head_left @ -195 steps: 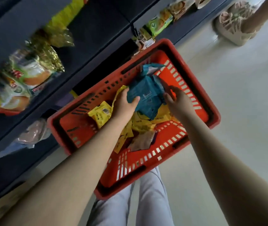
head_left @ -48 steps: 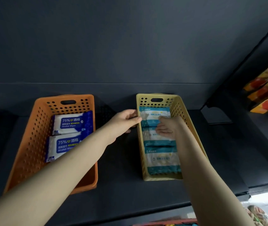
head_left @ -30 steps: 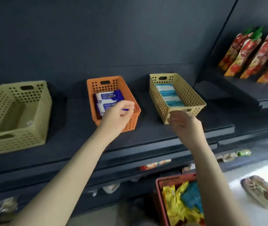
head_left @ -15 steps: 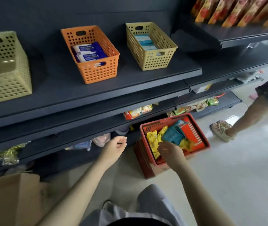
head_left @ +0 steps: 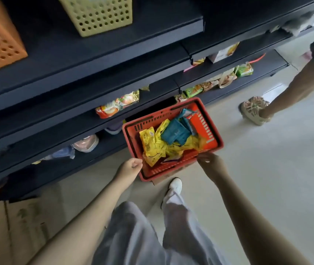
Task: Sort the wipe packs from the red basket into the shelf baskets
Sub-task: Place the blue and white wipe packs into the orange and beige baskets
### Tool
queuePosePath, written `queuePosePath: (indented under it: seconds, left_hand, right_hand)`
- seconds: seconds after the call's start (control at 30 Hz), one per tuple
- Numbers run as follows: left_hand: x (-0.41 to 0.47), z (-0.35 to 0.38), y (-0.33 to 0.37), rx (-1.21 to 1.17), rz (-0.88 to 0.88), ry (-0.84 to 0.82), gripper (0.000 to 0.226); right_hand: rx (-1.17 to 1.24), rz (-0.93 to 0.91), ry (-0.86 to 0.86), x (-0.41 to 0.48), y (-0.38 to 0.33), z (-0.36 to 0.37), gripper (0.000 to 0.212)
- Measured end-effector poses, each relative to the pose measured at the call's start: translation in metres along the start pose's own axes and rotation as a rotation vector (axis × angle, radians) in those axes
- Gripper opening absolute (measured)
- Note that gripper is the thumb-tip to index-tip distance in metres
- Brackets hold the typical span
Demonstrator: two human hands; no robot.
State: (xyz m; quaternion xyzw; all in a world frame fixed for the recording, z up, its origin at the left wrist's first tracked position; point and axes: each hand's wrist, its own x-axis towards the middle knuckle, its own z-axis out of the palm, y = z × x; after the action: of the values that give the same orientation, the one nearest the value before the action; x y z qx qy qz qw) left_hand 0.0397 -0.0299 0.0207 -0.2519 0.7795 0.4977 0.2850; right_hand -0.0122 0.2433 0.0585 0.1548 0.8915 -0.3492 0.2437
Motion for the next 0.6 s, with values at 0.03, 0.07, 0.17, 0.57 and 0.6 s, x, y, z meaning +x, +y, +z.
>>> queuePosePath:
  seconds: [0.03, 0.07, 0.17, 0.57, 0.6]
  left_hand:
    - [0.016, 0.012, 0.005, 0.000, -0.027, 0.003, 0.026]
    - [0.032, 0.023, 0.010, 0.001, -0.049, 0.013, 0.028]
    - [0.091, 0.055, 0.020, 0.010, -0.086, 0.023, 0.034]
    - [0.324, 0.156, 0.011, 0.236, -0.105, 0.285, 0.054]
    - [0.324, 0.162, 0.008, 0.272, -0.094, 0.299, 0.055]
  right_hand:
    - [0.001, 0.016, -0.014, 0.021, 0.006, -0.003, 0.017]
    - [0.002, 0.035, -0.027, 0.044, 0.012, -0.005, 0.018]
    - [0.031, 0.078, -0.019, 0.117, 0.031, 0.005, 0.025]
    - [0.042, 0.065, 0.139, 0.319, 0.096, 0.117, 0.053]
    - [0.028, 0.067, 0.169, 0.321, 0.100, 0.121, 0.053]
